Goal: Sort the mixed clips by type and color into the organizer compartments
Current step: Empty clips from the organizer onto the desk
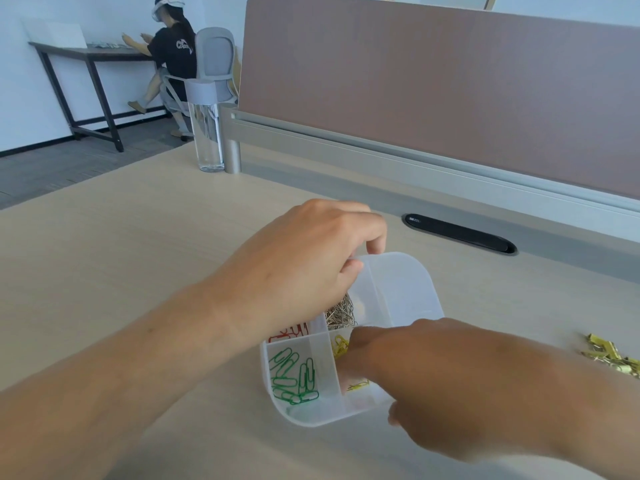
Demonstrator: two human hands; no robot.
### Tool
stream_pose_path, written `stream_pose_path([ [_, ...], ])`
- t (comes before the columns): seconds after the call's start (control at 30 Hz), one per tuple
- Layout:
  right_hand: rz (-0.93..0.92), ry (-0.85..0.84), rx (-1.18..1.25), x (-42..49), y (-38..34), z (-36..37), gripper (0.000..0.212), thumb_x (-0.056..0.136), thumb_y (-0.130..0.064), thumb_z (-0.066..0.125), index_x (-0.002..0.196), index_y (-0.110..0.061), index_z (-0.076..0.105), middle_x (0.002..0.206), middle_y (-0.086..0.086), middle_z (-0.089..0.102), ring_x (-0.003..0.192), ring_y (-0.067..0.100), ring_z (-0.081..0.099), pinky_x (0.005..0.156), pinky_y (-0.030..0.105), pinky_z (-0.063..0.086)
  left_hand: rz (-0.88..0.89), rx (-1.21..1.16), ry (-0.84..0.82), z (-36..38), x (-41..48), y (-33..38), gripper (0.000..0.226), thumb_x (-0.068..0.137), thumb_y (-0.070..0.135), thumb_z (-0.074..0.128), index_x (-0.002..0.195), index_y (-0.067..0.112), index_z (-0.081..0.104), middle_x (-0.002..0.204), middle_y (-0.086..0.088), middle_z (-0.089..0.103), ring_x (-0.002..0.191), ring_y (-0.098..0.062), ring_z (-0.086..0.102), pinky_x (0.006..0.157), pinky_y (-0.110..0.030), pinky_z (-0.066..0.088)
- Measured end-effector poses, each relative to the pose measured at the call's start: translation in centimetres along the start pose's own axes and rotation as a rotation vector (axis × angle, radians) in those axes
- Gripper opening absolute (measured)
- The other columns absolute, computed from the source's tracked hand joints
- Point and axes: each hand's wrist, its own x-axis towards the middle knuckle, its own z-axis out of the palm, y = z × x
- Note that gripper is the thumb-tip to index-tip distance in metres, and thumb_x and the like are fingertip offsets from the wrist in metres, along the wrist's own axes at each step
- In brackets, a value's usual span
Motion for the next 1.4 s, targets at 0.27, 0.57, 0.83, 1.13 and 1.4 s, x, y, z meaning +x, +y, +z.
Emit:
stream_pose_path([
  [0.27, 0.007, 0.061, -0.103, 0.5, -0.3, 1.0, 0.038, 0.088, -0.032, 0.060, 0.121, -0.042, 0.044, 0.109, -0.021, 0.048, 0.101, 0.019, 0.053, 0.079, 0.032, 0.040, -0.018, -0.013, -0.006, 0.1, 0.1, -0.3, 0.019, 0.084, 0.009, 0.063, 0.089, 0.028, 0.063, 0.078, 0.013, 0.053, 0.075, -0.004, 0.049, 0.060, -0.020, 0.040],
  [0.57, -0.055, 0.157, 0.077, 0.1, -0.5, 0.1, 0.029, 0.086, -0.045, 0.067, 0.111, -0.038, 0.054, 0.114, -0.025, 0.058, 0.101, -0.002, 0.052, 0.088, 0.018, 0.044, -0.034, -0.014, -0.006, 0.2, 0.1, -0.8, 0.020, 0.082, 0.009, 0.064, 0.089, 0.027, 0.064, 0.075, 0.013, 0.052, 0.074, 0.002, 0.048, 0.060, -0.013, 0.037],
  [0.83, -0.085, 0.261, 0.086, 0.1, 0.2, 0.1, 0.025, 0.079, -0.049, 0.071, 0.097, -0.037, 0.058, 0.076, -0.034, 0.052, 0.075, -0.014, 0.046, 0.065, 0.010, 0.036, -0.058, -0.013, -0.024, 0.4, 0.2, -1.1, 0.016, 0.084, 0.015, 0.067, 0.091, 0.029, 0.064, 0.072, 0.019, 0.048, 0.072, 0.010, 0.045, 0.058, -0.010, 0.032],
  [1.13, -0.093, 0.279, 0.186, 0.0, 0.8, 0.5, 0.021, 0.078, -0.044, 0.075, 0.091, -0.033, 0.062, 0.091, -0.030, 0.065, 0.081, 0.003, 0.059, 0.073, 0.015, 0.044, -0.081, -0.004, -0.037, 0.6, 0.1, -1.2, 0.014, 0.085, 0.017, 0.067, 0.091, 0.029, 0.064, 0.074, 0.017, 0.051, 0.078, 0.006, 0.048, 0.058, -0.010, 0.034],
  [1.4, -0.178, 0.292, 0.519, -0.5, 2.2, -0.7, 0.009, 0.081, -0.020, 0.078, 0.085, -0.028, 0.076, 0.076, -0.018, 0.072, 0.064, 0.025, 0.051, 0.057, 0.025, 0.044, -0.098, -0.004, -0.003, 0.4, 0.3, -2.1, 0.014, 0.085, 0.015, 0.068, 0.091, 0.028, 0.066, 0.073, 0.017, 0.053, 0.076, 0.005, 0.050, 0.059, -0.009, 0.033],
])
